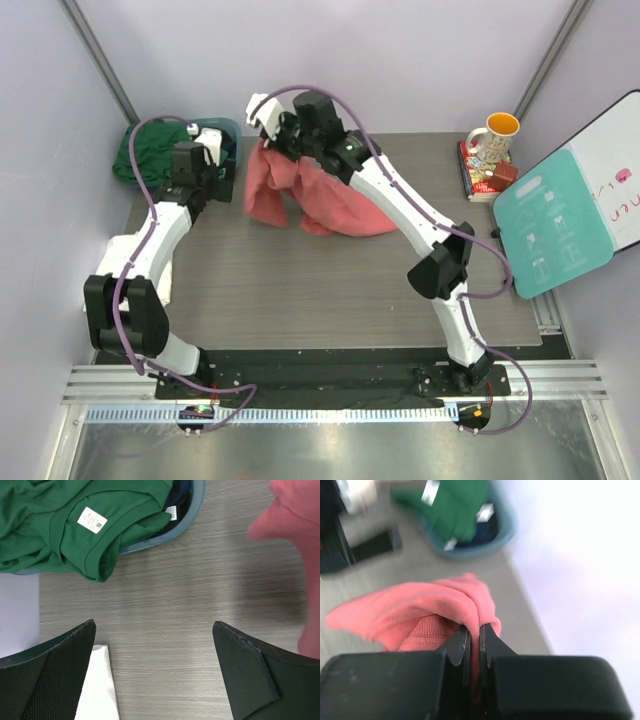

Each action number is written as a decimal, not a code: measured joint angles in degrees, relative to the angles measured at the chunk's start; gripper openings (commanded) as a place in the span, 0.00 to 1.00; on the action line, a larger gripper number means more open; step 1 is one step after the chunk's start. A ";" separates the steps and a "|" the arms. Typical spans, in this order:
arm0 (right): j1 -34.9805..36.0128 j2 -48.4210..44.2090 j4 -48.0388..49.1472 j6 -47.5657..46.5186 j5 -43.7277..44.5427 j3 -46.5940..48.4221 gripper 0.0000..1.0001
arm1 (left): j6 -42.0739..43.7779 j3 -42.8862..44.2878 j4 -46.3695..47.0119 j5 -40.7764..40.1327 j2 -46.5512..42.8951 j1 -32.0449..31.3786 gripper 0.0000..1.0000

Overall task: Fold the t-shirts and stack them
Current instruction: Flatten out the tshirt

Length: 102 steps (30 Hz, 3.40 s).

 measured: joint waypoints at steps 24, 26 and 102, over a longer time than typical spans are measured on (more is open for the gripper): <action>-18.71 -26.86 29.38 -8.92 43.89 -65.66 0.17 | 1.57 10.43 -0.39 13.92 6.32 -0.96 0.97; -18.25 -26.25 25.03 -8.72 43.25 -69.57 0.60 | 3.58 10.88 -2.93 17.64 7.85 -2.47 0.98; -18.93 -37.59 17.97 -3.37 32.04 -65.51 0.99 | 37.18 48.22 -20.46 37.83 53.05 -17.90 0.00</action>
